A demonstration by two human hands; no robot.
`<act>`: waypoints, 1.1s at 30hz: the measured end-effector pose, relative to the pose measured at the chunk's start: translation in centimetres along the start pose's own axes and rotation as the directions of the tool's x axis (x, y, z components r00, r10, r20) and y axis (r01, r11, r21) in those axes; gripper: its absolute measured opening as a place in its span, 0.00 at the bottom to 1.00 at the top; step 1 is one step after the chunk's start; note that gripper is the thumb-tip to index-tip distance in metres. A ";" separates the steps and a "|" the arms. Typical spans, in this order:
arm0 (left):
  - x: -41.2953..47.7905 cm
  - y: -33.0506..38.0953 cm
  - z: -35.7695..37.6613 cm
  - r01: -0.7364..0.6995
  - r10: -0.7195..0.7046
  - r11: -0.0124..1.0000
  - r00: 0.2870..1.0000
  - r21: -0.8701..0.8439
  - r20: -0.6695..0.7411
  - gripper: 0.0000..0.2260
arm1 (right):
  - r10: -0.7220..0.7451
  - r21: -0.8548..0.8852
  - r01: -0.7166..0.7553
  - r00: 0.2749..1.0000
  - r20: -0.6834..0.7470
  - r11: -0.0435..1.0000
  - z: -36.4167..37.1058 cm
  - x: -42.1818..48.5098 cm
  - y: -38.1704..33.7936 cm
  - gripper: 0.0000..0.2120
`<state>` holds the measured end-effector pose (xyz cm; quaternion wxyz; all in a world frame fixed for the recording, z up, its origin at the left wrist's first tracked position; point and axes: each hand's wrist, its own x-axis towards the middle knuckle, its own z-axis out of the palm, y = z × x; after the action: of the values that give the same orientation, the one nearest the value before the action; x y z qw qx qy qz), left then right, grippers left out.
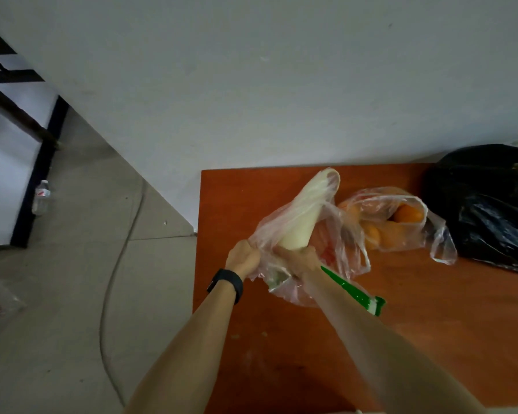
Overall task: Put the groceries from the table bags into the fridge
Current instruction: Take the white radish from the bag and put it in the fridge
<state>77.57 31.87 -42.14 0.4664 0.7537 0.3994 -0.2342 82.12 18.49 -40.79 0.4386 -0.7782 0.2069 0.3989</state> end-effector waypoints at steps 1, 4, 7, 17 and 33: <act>-0.1 0.2 0.1 -0.030 0.031 0.998 0.999 0.060 -0.015 0.15 | 0.008 0.008 -0.008 1.000 0.006 1.000 -0.6 -0.6 -0.2 0.49; -1.4 1.3 0.9 -0.101 0.133 0.945 0.988 0.311 -0.084 0.12 | 0.008 0.152 -0.012 1.000 0.028 0.988 -2.4 -1.4 -0.2 0.18; -3.2 2.0 1.9 -0.232 0.320 0.846 0.941 0.480 -0.109 0.08 | -0.001 0.271 0.006 1.000 -0.021 0.962 -3.9 -1.6 -0.4 0.15; -3.9 -2.1 -1.3 -0.208 0.481 0.501 0.874 0.840 -0.070 0.13 | 0.022 0.325 0.009 0.996 -0.091 0.946 -6.0 -1.2 1.0 0.35; -5.2 3.9 0.5 -0.309 0.598 0.337 0.800 0.889 0.052 0.32 | -0.207 0.002 0.207 0.978 0.038 0.978 -11.7 -10.3 5.3 0.26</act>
<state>77.83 28.50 -36.61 0.0056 0.9871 0.0585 -0.1490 77.53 5.49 -31.77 0.4809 -0.7882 0.1159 0.3661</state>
